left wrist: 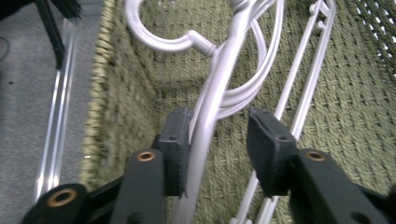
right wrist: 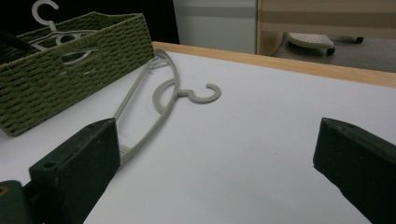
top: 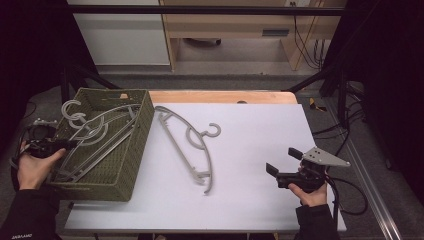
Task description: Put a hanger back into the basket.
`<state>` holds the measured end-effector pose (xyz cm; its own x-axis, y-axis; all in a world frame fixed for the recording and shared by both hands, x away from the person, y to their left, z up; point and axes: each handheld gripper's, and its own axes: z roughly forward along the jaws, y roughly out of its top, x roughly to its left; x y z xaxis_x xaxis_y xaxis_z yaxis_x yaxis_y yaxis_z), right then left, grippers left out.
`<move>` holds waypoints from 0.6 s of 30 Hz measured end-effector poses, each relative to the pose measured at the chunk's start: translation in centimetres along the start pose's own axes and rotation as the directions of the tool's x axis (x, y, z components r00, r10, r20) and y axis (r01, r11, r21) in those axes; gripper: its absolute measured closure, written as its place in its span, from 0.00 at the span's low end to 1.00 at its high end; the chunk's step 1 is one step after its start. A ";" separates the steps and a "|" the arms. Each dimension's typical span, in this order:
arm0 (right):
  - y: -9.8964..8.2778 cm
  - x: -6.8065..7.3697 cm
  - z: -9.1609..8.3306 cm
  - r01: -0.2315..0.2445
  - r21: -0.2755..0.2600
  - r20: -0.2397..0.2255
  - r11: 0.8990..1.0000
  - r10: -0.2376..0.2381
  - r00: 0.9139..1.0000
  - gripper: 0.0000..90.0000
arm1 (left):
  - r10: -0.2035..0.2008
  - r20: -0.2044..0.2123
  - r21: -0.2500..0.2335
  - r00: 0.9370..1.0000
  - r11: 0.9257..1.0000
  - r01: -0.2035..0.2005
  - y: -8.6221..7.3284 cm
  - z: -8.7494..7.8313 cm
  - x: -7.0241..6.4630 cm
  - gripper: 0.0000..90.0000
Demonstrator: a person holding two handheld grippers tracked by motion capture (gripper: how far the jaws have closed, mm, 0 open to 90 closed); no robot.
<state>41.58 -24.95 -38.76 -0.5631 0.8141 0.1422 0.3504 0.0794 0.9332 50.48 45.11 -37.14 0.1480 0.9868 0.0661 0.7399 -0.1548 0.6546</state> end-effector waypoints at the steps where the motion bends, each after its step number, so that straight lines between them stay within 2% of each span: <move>1: 0.0 0.0 0.0 0.000 0.000 0.000 1.000 0.000 1.000 0.01 | 0.000 0.010 -0.013 1.000 1.000 0.000 0.0 -0.2 0.1 0.63; 2: 0.0 0.0 0.0 0.000 0.000 0.001 1.000 0.000 1.000 0.01 | 0.000 0.023 -0.027 1.000 1.000 0.001 -0.1 -0.5 0.1 0.63; 7: 0.0 0.0 0.0 0.000 0.002 0.000 1.000 0.000 1.000 0.01 | 0.037 0.034 -0.086 0.999 0.996 -0.034 0.1 -1.9 -0.7 0.59; 9: 0.0 0.0 0.0 -0.001 0.001 -0.001 1.000 0.001 1.000 0.01 | 0.038 0.066 -0.123 0.997 0.992 -0.029 0.1 -2.5 -1.2 0.58; 13: 0.0 0.0 0.0 -0.001 0.001 0.002 1.000 0.001 1.000 0.01 | 0.054 0.137 -0.201 0.989 0.979 -0.026 0.1 -3.7 -2.6 0.52; 15: 0.0 0.0 0.0 0.000 0.000 0.001 1.000 0.000 1.000 0.01 | 0.059 0.156 -0.233 0.986 0.972 -0.021 0.1 -4.1 -3.5 0.49; 17: 0.0 0.0 0.0 0.001 0.000 0.001 1.000 -0.001 1.000 0.01 | 0.079 0.183 -0.263 0.980 0.964 -0.029 0.2 -4.5 -4.4 0.46; 18: 0.0 0.0 0.0 0.000 0.000 0.002 1.000 0.000 1.000 0.01 | 0.092 0.197 -0.285 0.976 0.958 -0.033 0.2 -4.8 -5.0 0.44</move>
<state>41.56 -24.98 -38.76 -0.5619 0.8150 0.1417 0.3506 0.0795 0.9332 46.76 40.32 -33.71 0.3415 0.9396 -0.0238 0.5172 -0.1668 0.8394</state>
